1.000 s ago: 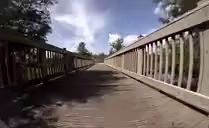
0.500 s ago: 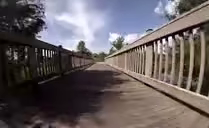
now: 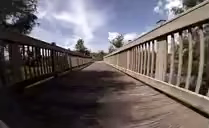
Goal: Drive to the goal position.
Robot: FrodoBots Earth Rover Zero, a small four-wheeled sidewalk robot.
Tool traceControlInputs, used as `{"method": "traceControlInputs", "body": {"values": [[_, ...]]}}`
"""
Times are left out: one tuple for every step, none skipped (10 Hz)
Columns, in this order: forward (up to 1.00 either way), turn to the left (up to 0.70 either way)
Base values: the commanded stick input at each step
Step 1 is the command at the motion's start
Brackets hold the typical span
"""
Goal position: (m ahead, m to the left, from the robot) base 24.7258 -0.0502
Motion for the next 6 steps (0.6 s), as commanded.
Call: {"method": "traceControlInputs", "body": {"values": [[0.85, 0.0], [0.85, 0.0], [0.85, 0.0], [0.85, 0.0], [0.85, 0.0], [0.85, 0.0]]}}
